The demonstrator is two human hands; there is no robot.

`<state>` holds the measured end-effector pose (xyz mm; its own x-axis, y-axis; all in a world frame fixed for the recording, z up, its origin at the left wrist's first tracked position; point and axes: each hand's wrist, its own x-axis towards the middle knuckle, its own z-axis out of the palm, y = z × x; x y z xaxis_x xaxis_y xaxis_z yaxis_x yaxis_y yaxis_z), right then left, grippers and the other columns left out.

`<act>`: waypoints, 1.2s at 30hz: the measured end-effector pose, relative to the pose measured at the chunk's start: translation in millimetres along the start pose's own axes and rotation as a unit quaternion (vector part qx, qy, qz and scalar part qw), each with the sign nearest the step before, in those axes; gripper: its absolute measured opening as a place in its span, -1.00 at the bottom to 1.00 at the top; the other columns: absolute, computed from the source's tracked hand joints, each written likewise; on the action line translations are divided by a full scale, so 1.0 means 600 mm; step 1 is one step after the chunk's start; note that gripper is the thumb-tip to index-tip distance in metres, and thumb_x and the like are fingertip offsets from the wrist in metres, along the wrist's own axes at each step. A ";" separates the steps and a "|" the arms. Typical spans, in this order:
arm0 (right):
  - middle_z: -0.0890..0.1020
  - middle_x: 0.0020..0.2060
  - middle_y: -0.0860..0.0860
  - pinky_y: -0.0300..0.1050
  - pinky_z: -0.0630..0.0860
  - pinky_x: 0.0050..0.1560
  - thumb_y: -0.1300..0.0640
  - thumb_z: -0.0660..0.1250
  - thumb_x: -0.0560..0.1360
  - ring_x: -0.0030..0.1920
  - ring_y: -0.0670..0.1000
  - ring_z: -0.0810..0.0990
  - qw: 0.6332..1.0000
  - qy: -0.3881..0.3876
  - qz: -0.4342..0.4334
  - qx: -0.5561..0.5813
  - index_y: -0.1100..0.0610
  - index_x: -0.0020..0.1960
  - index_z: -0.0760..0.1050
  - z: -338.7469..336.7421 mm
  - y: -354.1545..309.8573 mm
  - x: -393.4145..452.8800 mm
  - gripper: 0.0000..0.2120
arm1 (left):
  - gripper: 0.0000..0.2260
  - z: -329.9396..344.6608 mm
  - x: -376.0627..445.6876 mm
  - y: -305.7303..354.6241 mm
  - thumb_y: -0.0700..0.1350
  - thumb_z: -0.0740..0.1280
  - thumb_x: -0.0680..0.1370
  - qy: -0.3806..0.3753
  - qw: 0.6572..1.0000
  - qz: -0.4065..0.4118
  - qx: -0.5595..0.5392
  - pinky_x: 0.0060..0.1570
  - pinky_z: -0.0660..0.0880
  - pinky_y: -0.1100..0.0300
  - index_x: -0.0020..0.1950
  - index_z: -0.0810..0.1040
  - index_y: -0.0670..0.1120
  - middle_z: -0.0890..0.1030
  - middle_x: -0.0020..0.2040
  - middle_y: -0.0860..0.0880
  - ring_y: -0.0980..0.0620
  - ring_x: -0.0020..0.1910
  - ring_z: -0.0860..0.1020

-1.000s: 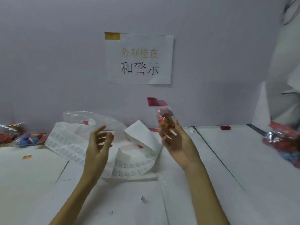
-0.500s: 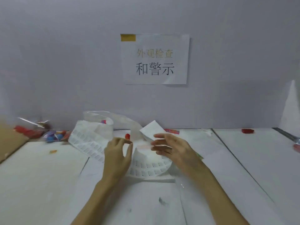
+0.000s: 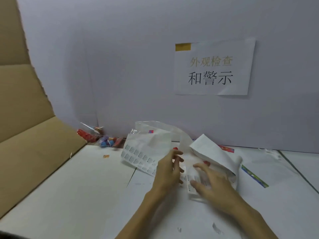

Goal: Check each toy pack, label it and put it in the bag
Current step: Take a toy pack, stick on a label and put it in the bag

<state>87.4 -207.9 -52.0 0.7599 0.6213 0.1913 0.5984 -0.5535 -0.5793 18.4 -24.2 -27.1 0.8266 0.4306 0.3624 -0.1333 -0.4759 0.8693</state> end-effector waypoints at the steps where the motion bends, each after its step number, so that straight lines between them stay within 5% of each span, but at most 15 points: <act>1: 0.49 0.32 -0.33 -0.08 0.17 0.42 -0.37 0.27 0.55 0.41 -0.14 0.40 0.999 0.005 0.002 -0.039 -0.31 0.43 0.33 0.006 0.006 0.003 -0.52 | -0.83 -0.006 0.008 0.000 -0.22 0.23 0.70 0.050 0.999 0.002 -0.014 -0.36 0.66 0.00 0.22 0.53 -0.02 0.65 -0.03 0.00 0.03 -0.26 0.68; 4: 0.41 0.42 -0.33 -0.19 0.01 0.28 -0.36 0.24 0.56 0.49 -0.20 0.28 0.997 0.013 0.005 -0.072 -0.26 0.46 0.36 0.016 0.016 0.010 -0.50 | -0.84 -0.037 0.063 -0.009 -0.26 0.27 0.67 0.199 0.978 0.023 0.051 -0.09 0.61 0.06 0.19 0.51 -0.04 0.61 0.03 0.02 0.01 -0.10 0.62; 7: 0.40 0.44 -0.31 -0.20 -0.02 0.27 -0.36 0.23 0.57 0.51 -0.19 0.26 0.997 0.010 0.011 -0.075 -0.25 0.46 0.38 0.019 0.020 0.011 -0.50 | -0.85 -0.081 0.132 -0.032 -0.24 0.25 0.68 0.238 0.953 0.009 0.188 0.19 0.46 0.09 0.23 0.53 -0.15 0.53 0.16 -0.08 -0.04 0.14 0.46; 10: 0.38 0.47 -0.28 -0.18 0.00 0.29 -0.35 0.23 0.58 0.52 -0.17 0.24 0.997 0.003 0.017 -0.080 -0.25 0.47 0.37 0.019 0.019 0.013 -0.50 | -0.78 -0.133 0.194 -0.061 -0.14 0.22 0.72 0.172 0.934 -0.044 0.309 0.26 0.39 0.12 0.29 0.55 -0.17 0.51 0.32 -0.18 -0.10 0.30 0.42; 13: 0.36 0.49 -0.27 -0.14 0.02 0.34 -0.34 0.22 0.59 0.53 -0.17 0.24 0.997 -0.005 0.019 -0.079 -0.26 0.48 0.36 0.018 0.020 0.014 -0.51 | -0.65 -0.171 0.227 -0.092 -0.01 0.14 0.74 0.004 0.908 -0.102 0.407 0.46 0.32 -0.08 0.27 0.62 -0.19 0.44 0.49 -0.19 -0.16 0.47 0.37; 16: 0.34 0.50 -0.29 -0.08 0.04 0.44 -0.35 0.20 0.60 0.54 -0.18 0.22 0.997 -0.012 0.021 -0.078 -0.26 0.48 0.35 0.015 0.023 0.013 -0.51 | -0.60 -0.179 0.232 -0.115 0.06 0.12 0.74 -0.108 0.887 -0.125 0.431 0.41 0.38 -0.06 0.24 0.66 -0.13 0.42 0.51 -0.14 -0.13 0.40 0.45; 19: 0.34 0.49 -0.29 -0.05 0.05 0.47 -0.34 0.20 0.60 0.53 -0.18 0.23 0.997 -0.010 0.019 -0.071 -0.25 0.48 0.36 0.016 0.024 0.013 -0.52 | -0.62 -0.170 0.228 -0.130 0.08 0.09 0.74 -0.113 0.857 -0.103 0.493 0.46 0.29 -0.15 0.44 0.57 0.04 0.37 0.56 -0.11 -0.19 0.48 0.36; 22: 0.34 0.49 -0.30 -0.06 0.06 0.46 -0.33 0.20 0.61 0.52 -0.18 0.24 0.997 -0.008 0.019 -0.076 -0.25 0.47 0.36 0.016 0.022 0.014 -0.53 | -0.61 -0.165 0.221 -0.139 0.11 0.08 0.75 -0.067 0.840 -0.070 0.534 0.46 0.24 -0.12 0.42 0.58 0.06 0.46 0.48 -0.07 -0.17 0.44 0.39; 30: 0.29 0.55 -0.26 -0.08 -0.01 0.49 -0.35 0.13 0.63 0.57 -0.18 0.17 0.994 0.005 0.036 -0.099 -0.24 0.53 0.31 0.019 0.006 0.010 -0.49 | -0.77 -0.153 0.183 -0.064 0.02 0.41 0.63 0.191 0.890 0.139 0.389 0.46 0.26 -0.17 0.19 0.72 -0.06 0.50 0.48 -0.18 -0.26 0.48 0.40; 36: 0.19 0.63 -0.18 -0.02 -0.17 0.55 -0.30 0.04 0.68 0.64 -0.15 0.02 0.996 -0.001 0.056 -0.067 -0.21 0.58 0.30 0.021 -0.002 0.015 -0.50 | -0.57 -0.057 0.078 0.001 0.16 0.60 0.42 0.148 0.936 0.217 0.235 0.27 0.31 -0.03 0.17 0.59 0.01 0.54 0.35 -0.06 -0.10 0.32 0.46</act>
<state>90.2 -194.7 -59.8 0.8235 0.5523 0.1298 0.5384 -0.6885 -0.4859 38.1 22.0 1.9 0.5542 0.2792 0.7841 -0.1077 -0.9101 0.4001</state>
